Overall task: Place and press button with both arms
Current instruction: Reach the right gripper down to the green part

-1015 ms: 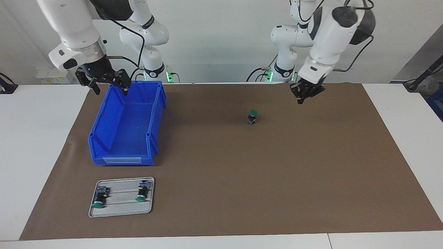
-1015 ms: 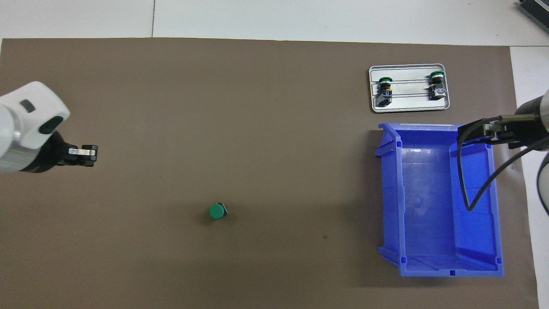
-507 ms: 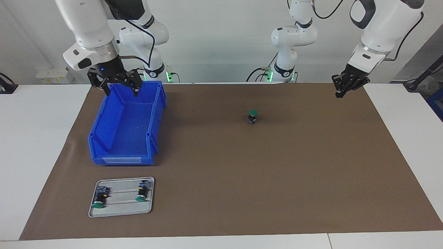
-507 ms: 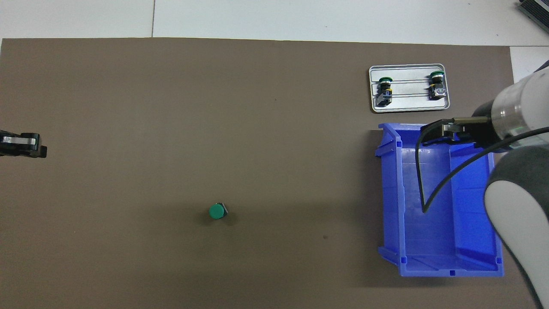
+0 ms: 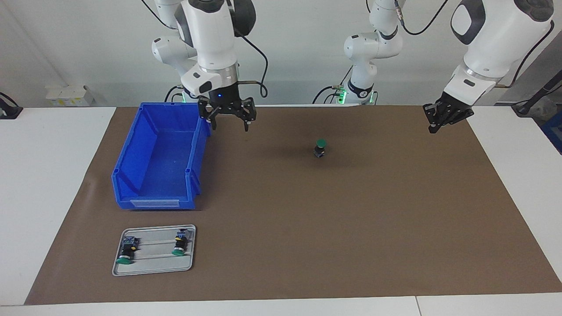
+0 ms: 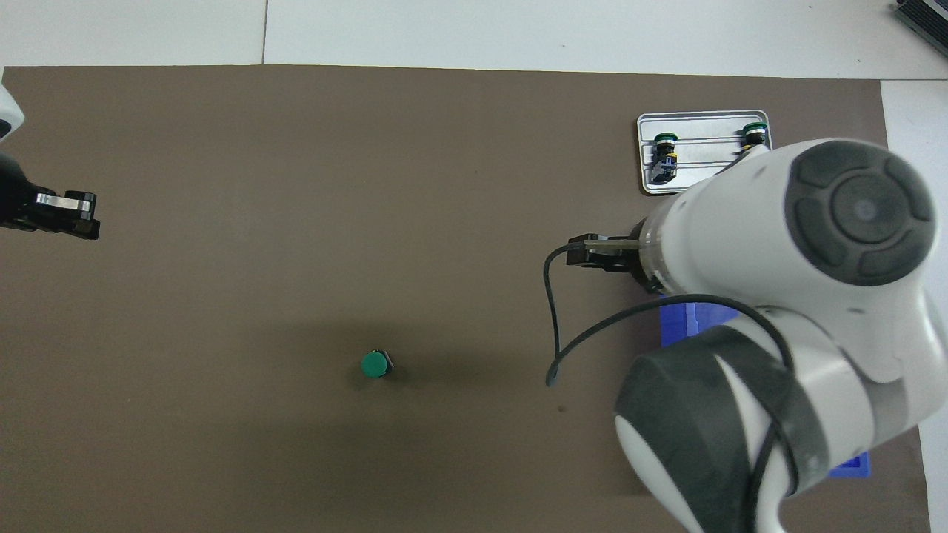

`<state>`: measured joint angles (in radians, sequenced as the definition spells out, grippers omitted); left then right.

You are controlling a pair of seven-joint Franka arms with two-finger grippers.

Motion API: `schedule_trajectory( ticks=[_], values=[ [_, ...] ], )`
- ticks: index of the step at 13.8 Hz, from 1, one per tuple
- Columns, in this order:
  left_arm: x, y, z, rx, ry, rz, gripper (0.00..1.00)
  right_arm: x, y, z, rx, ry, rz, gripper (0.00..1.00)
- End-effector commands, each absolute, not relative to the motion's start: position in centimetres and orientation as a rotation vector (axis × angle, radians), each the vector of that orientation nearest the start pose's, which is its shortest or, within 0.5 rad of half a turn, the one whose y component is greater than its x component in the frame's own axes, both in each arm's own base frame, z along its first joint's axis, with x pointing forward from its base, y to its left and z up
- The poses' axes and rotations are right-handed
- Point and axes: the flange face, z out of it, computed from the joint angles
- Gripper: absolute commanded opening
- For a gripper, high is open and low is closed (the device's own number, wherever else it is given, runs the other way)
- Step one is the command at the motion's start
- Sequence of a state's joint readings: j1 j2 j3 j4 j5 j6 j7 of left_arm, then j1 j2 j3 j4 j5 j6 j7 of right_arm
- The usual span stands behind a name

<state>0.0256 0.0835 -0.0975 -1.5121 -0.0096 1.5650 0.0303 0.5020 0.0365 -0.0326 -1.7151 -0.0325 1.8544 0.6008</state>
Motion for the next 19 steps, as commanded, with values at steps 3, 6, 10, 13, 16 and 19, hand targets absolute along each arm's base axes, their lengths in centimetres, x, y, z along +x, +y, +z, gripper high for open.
schedule_trajectory(
  ticks=[3, 6, 10, 13, 16, 19],
  values=[
    [57.6, -5.0, 56.9, -3.124, 0.240, 0.035, 0.10, 51.3, 35.6, 50.0, -3.065, 0.284, -0.175, 0.99],
    [56.9, -4.3, 56.8, -3.116, 0.316, 0.084, 0.86, 49.9, 40.5, 47.0, -3.029, 0.338, -0.195, 0.99],
    [57.1, -3.9, 57.1, -3.121, 0.278, 0.051, 1.00, 46.9, 46.3, 43.2, -3.023, 0.332, -0.203, 0.97],
    [57.2, -3.5, 57.2, -3.125, 0.225, 0.041, 1.00, 45.2, 49.0, 41.1, -3.033, 0.307, -0.191, 0.96],
    [57.1, -3.3, 57.0, -3.124, 0.237, 0.048, 1.00, 44.4, 53.4, 37.4, -3.055, 0.308, -0.198, 0.95],
    [57.3, -3.3, 57.1, -3.124, 0.233, 0.024, 1.00, 44.0, 53.8, 36.0, -3.071, 0.277, -0.224, 0.93]
  ],
)
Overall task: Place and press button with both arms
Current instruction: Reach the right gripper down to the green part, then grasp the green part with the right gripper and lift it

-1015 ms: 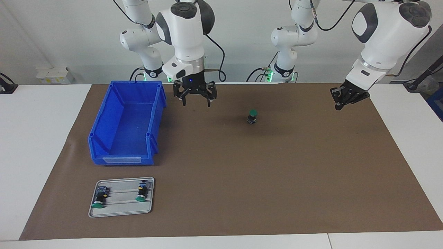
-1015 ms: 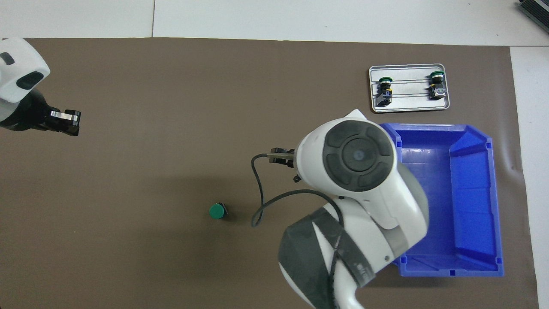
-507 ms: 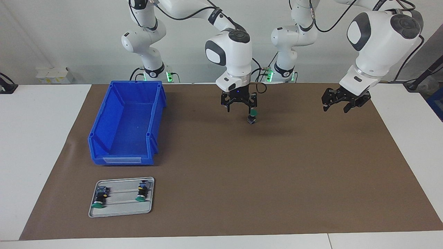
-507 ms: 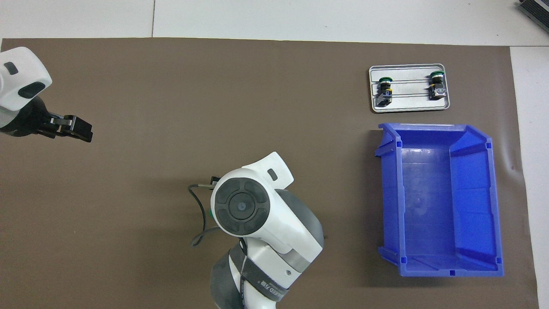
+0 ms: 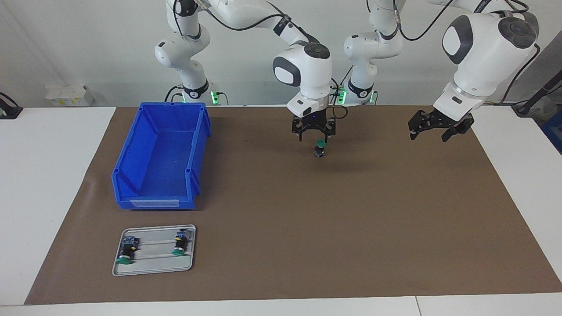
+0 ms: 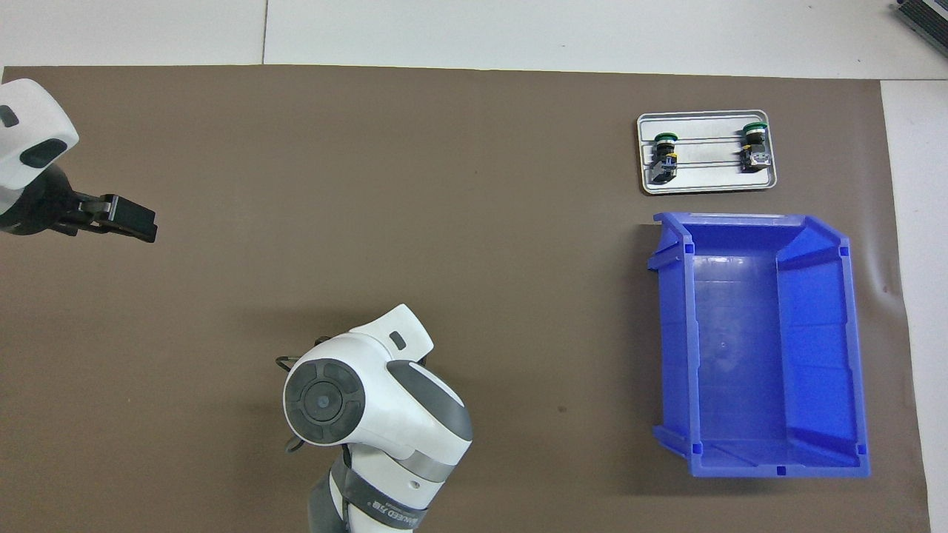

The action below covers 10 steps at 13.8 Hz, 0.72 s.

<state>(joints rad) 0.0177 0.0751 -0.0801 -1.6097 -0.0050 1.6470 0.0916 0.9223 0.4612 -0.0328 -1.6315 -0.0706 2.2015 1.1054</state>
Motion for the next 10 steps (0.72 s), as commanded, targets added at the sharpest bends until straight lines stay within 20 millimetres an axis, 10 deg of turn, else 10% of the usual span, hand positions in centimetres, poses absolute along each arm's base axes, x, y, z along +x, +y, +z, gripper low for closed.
schedule_trajectory(
  ticks=[1, 6, 10],
  values=[
    [57.3, -3.5, 57.1, -3.123, 0.247, 0.019, 1.00, 42.9, 54.7, 35.2, -3.083, 0.247, -0.216, 0.92],
    [56.6, -3.3, 58.3, -3.123, 0.230, 0.007, 1.00, 42.1, 54.7, 33.3, -3.121, 0.222, -0.199, 0.87],
    [56.5, -3.4, 58.4, -3.122, 0.232, 0.007, 1.00, 42.0, 54.6, 33.3, -3.130, 0.220, -0.194, 0.62]
  ],
)
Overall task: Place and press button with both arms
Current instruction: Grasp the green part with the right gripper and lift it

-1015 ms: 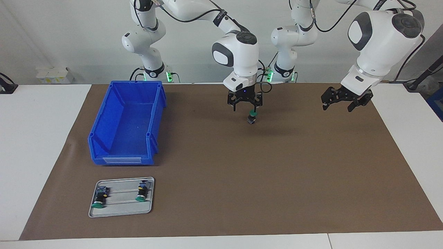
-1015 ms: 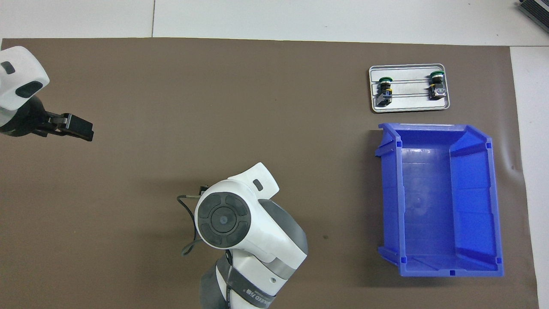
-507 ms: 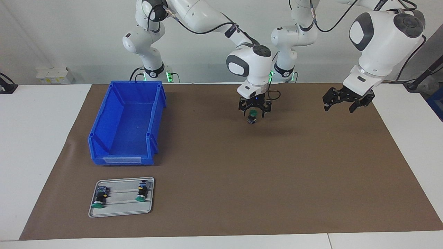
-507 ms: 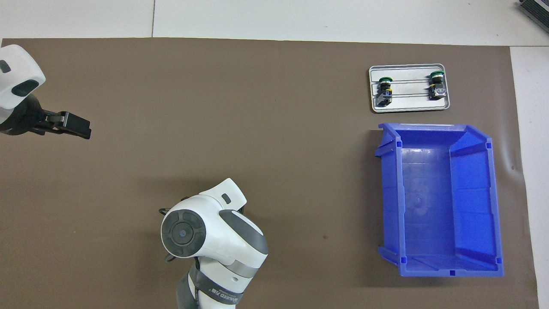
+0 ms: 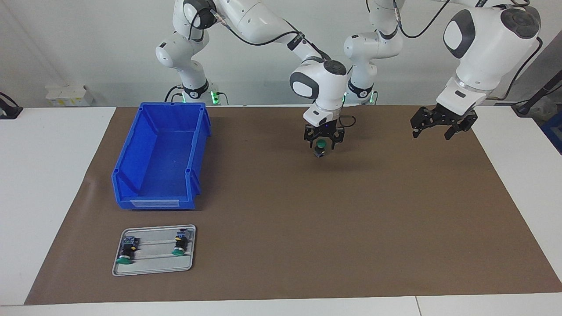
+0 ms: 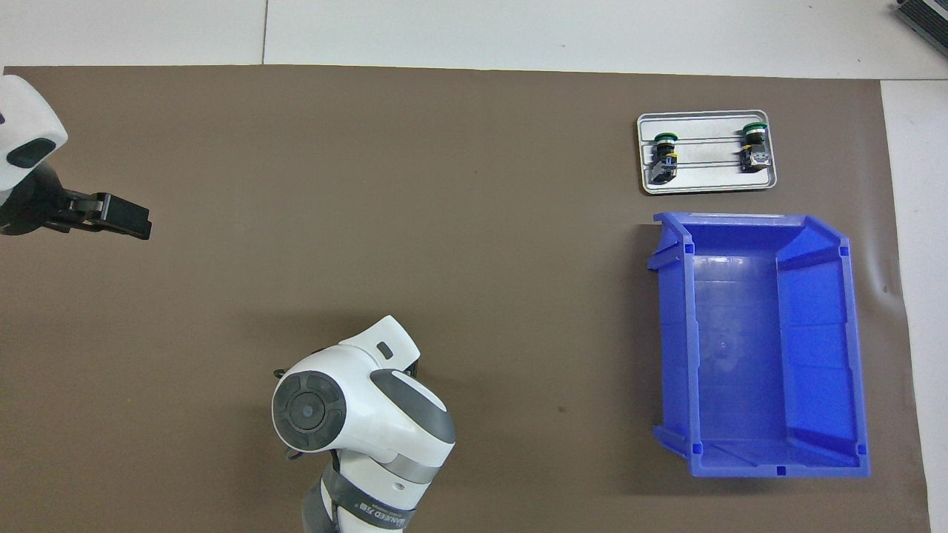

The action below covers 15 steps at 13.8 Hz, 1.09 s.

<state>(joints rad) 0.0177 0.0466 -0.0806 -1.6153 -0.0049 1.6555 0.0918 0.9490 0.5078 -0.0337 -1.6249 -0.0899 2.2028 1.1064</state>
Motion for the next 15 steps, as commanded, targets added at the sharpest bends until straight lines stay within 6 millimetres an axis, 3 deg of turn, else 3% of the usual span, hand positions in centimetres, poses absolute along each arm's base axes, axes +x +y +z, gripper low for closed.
schedule_trajectory(
  ticks=[1, 3, 6, 10, 15],
  values=[
    [56.5, -3.4, 58.4, -3.122, 0.232, 0.005, 1.00, 41.8, 54.5, 33.3, -3.139, 0.219, -0.188, 0.61],
    [56.5, -3.3, 58.4, -3.122, 0.230, 0.005, 1.00, 41.7, 54.5, 33.3, -3.142, 0.216, -0.181, 0.47],
    [56.5, -3.4, 58.4, -3.122, 0.232, 0.005, 1.00, 42.0, 54.2, 33.6, -3.139, 0.213, -0.186, 0.00],
    [56.4, -3.4, 58.6, -3.122, 0.232, 0.003, 1.00, 44.8, 50.4, 38.8, -3.083, 0.291, -0.228, 0.00],
    [56.4, -3.4, 58.6, -3.122, 0.232, 0.003, 1.00, 48.9, 40.5, 45.0, -3.030, 0.463, -0.257, 0.00]
  ],
)
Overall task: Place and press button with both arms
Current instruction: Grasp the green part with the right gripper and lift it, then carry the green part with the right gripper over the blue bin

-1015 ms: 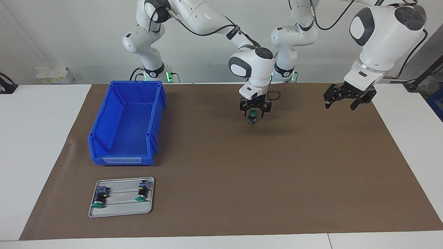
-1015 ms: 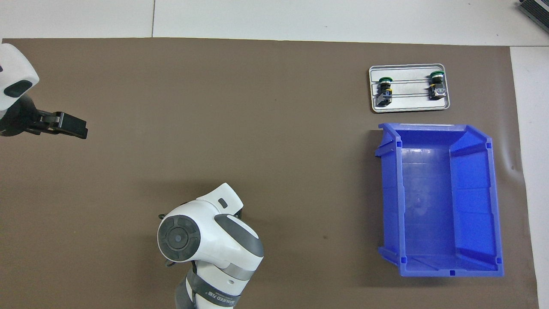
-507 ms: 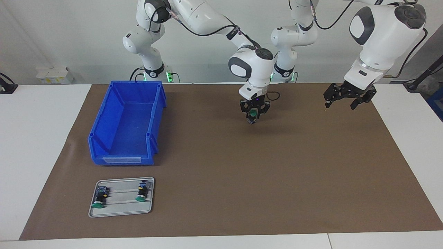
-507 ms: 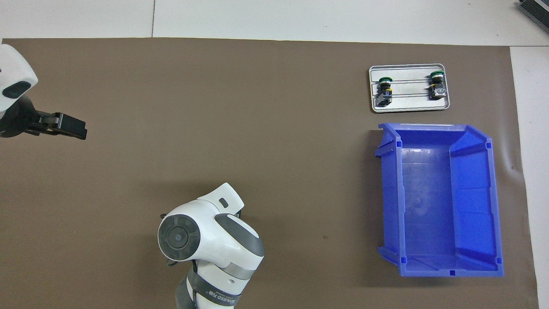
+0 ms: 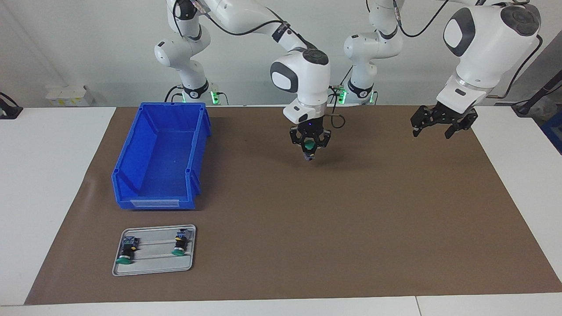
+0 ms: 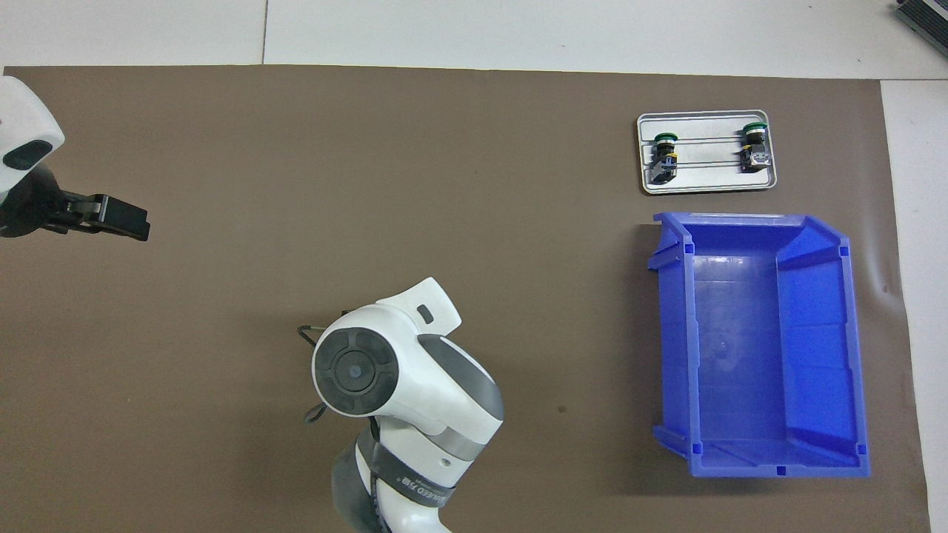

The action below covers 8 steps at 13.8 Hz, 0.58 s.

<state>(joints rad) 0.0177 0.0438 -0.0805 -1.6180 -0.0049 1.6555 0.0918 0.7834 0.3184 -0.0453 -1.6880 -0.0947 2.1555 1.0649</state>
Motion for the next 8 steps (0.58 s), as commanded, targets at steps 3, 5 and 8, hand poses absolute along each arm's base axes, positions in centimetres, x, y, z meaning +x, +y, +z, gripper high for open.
schedule_trajectory(
  ticks=[3, 5, 8],
  values=[
    [56.4, -3.4, 58.6, -3.122, 0.232, 0.003, 1.00, 50.8, 34.7, 48.3, -3.053, 0.516, -0.242, 0.00],
    [56.4, -3.4, 58.6, -3.122, 0.234, 0.003, 1.00, 51.9, 30.0, 50.6, -3.051, 0.520, -0.264, 0.00],
    [56.4, -3.4, 58.6, -3.122, 0.232, 0.003, 1.00, 52.8, 22.5, 52.6, -3.109, 0.452, -0.221, 0.00]
  ],
)
